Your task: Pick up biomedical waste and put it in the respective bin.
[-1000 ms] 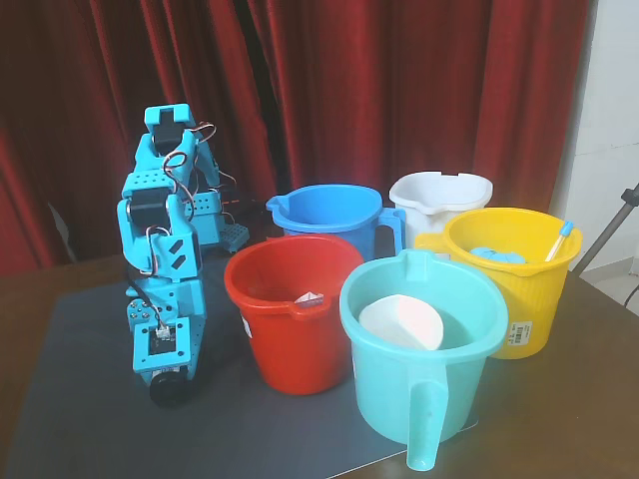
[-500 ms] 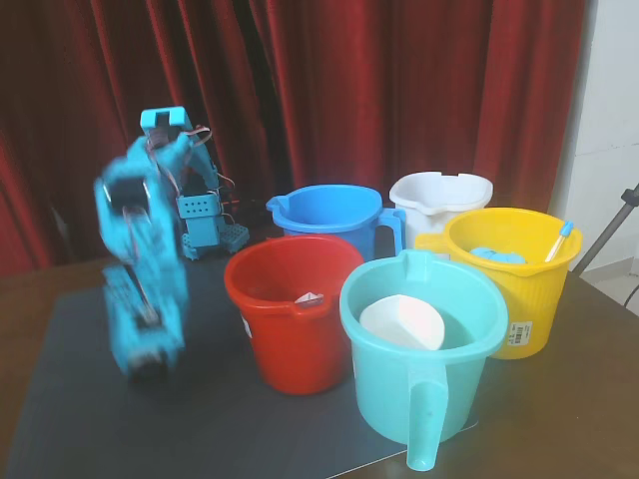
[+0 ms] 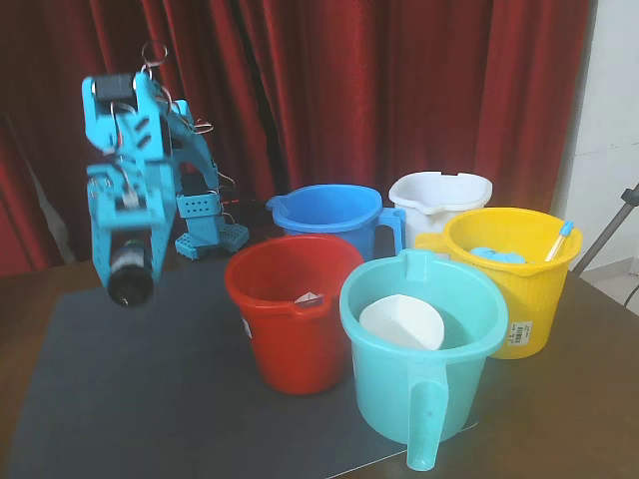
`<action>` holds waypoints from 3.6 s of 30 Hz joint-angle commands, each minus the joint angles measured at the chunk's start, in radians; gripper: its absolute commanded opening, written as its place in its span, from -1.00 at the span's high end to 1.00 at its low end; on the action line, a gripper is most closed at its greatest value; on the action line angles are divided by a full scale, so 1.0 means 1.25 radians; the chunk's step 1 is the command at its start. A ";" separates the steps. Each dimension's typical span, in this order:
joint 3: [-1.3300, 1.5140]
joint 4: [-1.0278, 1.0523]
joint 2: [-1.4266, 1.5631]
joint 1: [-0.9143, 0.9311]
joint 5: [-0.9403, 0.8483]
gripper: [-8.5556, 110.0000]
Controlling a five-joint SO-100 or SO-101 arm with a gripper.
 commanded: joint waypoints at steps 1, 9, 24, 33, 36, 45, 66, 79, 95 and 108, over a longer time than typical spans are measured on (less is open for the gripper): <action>-0.120 0.260 0.082 -0.082 0.054 0.86; -0.090 0.274 0.183 -0.351 0.190 0.86; 0.200 0.274 0.441 -0.541 0.295 0.86; 0.325 0.271 0.551 -0.598 0.293 0.86; 0.317 0.271 0.514 -0.627 0.295 0.86; 0.312 0.249 0.439 -0.712 0.358 0.86; 0.356 0.260 0.443 -0.708 0.306 0.84; 0.356 0.253 0.442 -0.686 0.293 0.62; 0.356 0.243 0.443 -0.688 0.301 0.44; 0.312 0.266 0.499 -0.557 0.140 0.76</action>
